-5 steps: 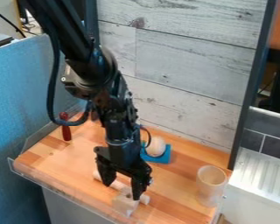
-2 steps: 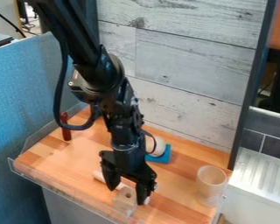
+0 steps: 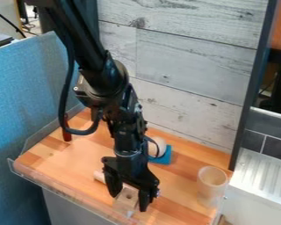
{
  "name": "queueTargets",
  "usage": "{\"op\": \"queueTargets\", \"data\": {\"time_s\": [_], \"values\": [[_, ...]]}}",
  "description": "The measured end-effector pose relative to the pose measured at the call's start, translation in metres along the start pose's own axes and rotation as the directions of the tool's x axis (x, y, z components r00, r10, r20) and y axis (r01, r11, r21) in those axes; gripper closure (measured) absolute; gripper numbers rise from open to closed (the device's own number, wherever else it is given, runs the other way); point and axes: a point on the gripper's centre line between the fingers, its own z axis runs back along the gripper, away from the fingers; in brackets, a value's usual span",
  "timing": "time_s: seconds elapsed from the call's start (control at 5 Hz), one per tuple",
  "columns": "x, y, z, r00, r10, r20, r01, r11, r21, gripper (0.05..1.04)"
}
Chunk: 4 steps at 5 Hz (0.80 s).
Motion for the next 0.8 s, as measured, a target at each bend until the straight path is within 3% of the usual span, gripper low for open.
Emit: {"op": "queueTargets", "data": {"time_s": [0.2, 0.4, 0.6, 0.8], "values": [[0.0000, -0.0021, -0.0065, 1.000, 0.004, -0.017, -0.004, 1.000, 0.013, 0.133], [0.0046, -0.0009, -0.0070, 1.000, 0.018, -0.008, -0.018, 1.000, 0.015, 0.422], [0.0055, -0.0022, -0.0069, 1.000, 0.007, -0.005, -0.007, 1.000, 0.009, 0.492], [0.0049, -0.0044, -0.0052, 1.000, 0.007, -0.023, -0.008, 1.000, -0.015, 0.492]]}}
